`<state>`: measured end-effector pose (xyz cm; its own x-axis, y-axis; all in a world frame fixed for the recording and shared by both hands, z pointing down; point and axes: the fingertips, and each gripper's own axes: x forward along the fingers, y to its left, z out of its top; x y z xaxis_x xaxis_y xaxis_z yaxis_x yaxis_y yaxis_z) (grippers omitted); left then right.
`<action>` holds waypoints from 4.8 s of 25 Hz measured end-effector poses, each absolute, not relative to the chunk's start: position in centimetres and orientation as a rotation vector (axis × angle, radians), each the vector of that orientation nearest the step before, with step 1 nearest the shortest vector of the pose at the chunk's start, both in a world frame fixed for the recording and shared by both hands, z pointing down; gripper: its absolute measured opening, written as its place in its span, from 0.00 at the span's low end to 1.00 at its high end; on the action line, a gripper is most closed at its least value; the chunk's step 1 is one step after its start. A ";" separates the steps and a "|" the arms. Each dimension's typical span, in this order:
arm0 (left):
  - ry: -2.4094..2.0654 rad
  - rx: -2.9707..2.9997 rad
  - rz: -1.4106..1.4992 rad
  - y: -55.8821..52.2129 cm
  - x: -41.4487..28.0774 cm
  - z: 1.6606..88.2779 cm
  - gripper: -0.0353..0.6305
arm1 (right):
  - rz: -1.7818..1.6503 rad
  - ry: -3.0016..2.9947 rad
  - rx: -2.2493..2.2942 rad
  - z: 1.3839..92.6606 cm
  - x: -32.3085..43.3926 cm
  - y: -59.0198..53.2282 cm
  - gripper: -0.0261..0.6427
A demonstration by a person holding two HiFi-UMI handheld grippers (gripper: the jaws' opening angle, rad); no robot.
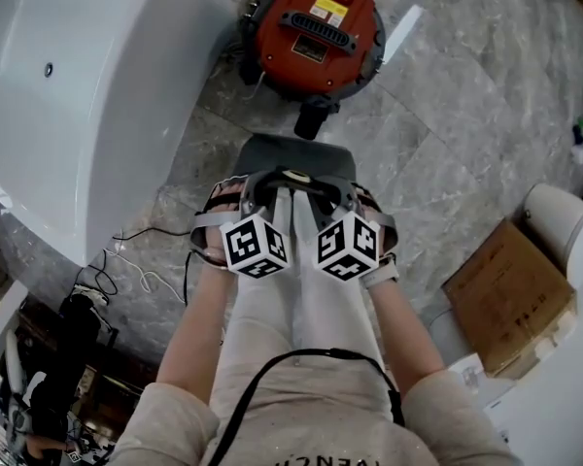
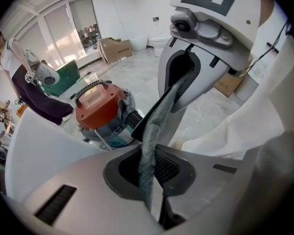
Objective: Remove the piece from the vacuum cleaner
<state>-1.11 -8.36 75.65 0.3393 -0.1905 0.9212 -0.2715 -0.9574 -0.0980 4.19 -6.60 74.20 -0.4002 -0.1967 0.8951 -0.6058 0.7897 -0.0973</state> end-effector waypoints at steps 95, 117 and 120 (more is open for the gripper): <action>-0.551 2.593 1.271 -10.8 0.0 39.8 0.11 | 0.298 -2.204 0.377 38.9 4.9 -9.8 0.10; -0.566 2.504 1.272 -9.5 -0.7 41.8 0.11 | 0.317 -2.183 0.306 40.7 4.3 -8.8 0.10; -0.559 2.505 1.277 -9.4 -0.6 41.9 0.11 | 0.323 -2.184 0.305 40.8 4.4 -8.7 0.10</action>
<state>-0.56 -9.40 41.92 0.5359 -0.2135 0.8168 -0.4552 -0.8879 0.0665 4.35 -8.66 40.80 -0.5812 -0.1017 0.8074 -0.3311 0.9359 -0.1205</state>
